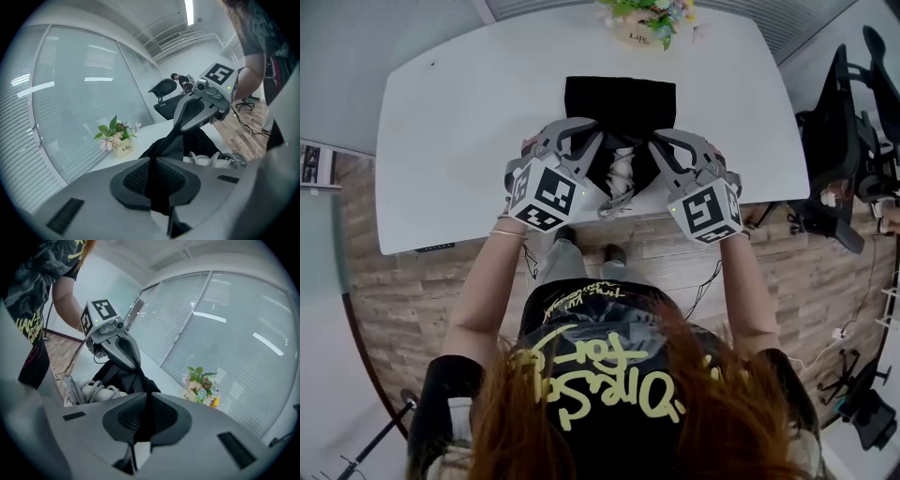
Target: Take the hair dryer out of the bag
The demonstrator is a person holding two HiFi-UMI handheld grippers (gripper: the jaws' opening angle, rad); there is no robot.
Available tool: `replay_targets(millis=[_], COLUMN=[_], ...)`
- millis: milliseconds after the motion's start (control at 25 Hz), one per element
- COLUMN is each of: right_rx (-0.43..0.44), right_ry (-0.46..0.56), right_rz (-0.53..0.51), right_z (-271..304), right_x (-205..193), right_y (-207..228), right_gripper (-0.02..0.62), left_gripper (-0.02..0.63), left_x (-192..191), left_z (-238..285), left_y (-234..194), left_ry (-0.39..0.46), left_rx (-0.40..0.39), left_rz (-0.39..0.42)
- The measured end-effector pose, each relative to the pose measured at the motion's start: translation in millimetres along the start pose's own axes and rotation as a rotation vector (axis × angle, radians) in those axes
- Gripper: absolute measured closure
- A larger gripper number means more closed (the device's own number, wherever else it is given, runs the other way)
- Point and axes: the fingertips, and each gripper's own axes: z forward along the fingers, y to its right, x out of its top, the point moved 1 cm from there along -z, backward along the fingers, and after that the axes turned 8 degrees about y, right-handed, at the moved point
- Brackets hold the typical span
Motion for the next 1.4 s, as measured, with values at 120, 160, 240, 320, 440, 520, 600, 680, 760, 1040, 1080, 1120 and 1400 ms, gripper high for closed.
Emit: replay_targets(millis=[120,160,240,320,440,520,600,680,760,1040,1080,1120,1400], right_rx=[-0.036,-0.05,-0.092,-0.134,-0.193,-0.25,-0.305,-0.344,-0.369,-0.278,-0.256,-0.234,-0.322], right_ry=[-0.006,-0.009,-0.027,-0.029,-0.02,-0.017,-0.007,0.013,0.021,-0.008,-0.025,-0.045,-0.201], right_rz=[0.075,0.116,0.208,0.294,0.4,0.45,0.508,0.575,0.618,0.532,0.525,0.523,0.61], right_z=[13,16,19,22,21,14,2,-13,-28,-47,-45,-40,16], right_x=[-10,-13,-21,-26,-28,-28,-27,-23,-16,26,34,41,31], right_y=[8,8,9,13,16,15,15,14,10,-20,-26,-34,-64], right_gripper=[0.566,0.566,0.566,0.566,0.565,0.563,0.539,0.478,0.451,0.451,0.451,0.451,0.453], left_gripper=[0.579,0.583,0.586,0.586,0.586,0.588,0.588,0.586,0.58,0.589,0.589,0.589,0.589], left_x=[-7,-9,-13,-13,-10,-8,-7,-5,-3,-7,-7,-7,-3], left_z=[13,17,22,26,28,29,31,33,34,36,36,35,32], left_y=[-4,-3,-2,-5,-8,-5,-2,1,6,-6,-7,-7,-7], left_ry=[0.008,0.012,0.025,0.049,0.077,0.091,0.105,0.116,0.13,0.163,0.17,0.173,0.194], left_rx=[-0.03,-0.051,-0.1,-0.134,-0.169,-0.196,-0.222,-0.249,-0.282,-0.263,-0.266,-0.266,-0.28], left_rz=[-0.026,-0.034,-0.044,-0.057,-0.061,-0.051,-0.058,-0.078,-0.087,-0.21,-0.222,-0.216,-0.2])
